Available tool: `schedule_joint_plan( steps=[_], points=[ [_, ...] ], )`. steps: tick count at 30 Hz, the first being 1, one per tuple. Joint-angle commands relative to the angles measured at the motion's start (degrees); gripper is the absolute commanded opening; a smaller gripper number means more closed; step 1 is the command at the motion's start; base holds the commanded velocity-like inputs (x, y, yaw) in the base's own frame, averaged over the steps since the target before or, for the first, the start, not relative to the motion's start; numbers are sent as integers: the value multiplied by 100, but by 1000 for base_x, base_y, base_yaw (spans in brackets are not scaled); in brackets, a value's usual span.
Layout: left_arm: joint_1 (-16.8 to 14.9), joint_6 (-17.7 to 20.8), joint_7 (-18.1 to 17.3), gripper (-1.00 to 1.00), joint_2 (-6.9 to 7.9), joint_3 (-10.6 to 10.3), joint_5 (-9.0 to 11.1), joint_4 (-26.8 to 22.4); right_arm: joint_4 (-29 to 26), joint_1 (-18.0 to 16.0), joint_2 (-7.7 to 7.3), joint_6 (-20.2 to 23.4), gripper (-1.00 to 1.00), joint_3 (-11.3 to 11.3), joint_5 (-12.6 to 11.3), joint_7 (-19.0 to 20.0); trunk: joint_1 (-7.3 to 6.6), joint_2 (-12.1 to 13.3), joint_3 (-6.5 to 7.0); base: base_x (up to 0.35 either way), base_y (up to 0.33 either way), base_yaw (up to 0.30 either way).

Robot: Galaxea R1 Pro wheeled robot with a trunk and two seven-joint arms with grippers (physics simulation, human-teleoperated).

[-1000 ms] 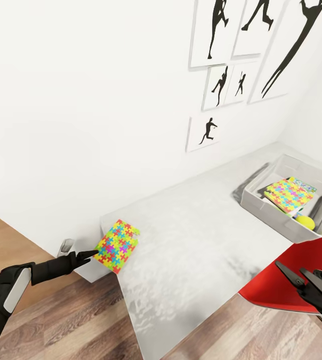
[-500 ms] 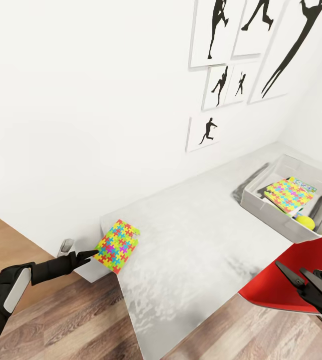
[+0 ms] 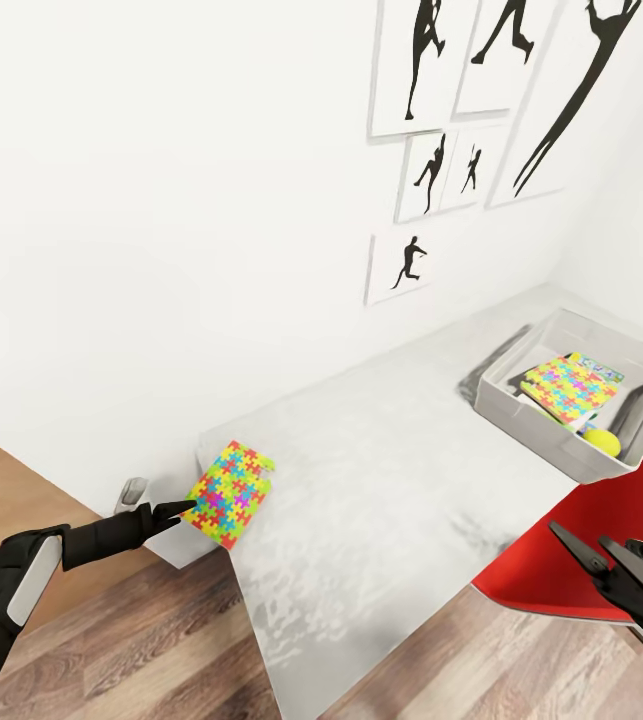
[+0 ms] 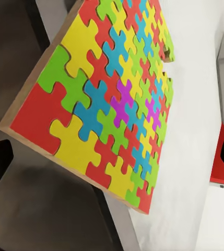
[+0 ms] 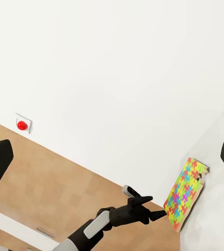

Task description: Put all the toys in the child's room - the three board games (two on the bed and one on the table), the two jigsaw puzzles on the table, and the tennis ball on the table - inside the toy box on the table in the child's room.

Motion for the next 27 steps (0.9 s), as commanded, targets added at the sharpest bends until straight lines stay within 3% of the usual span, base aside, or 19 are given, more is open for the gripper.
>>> schedule_joint_plan(
  steps=[1, 27],
  points=[
    [-3, 28, -12, 100, 1, 4, 6, 0, -3, 2, -2, 39, 100, 1, -32, -8, 2, -6, -5, 0, 0, -7],
    [-3, 28, -13, 100, 1, 126, 6, 0, -3, 1, -2, 39, 100, 1, -30, -13, 46, -86, -41, 0, 0, -1]
  ],
)
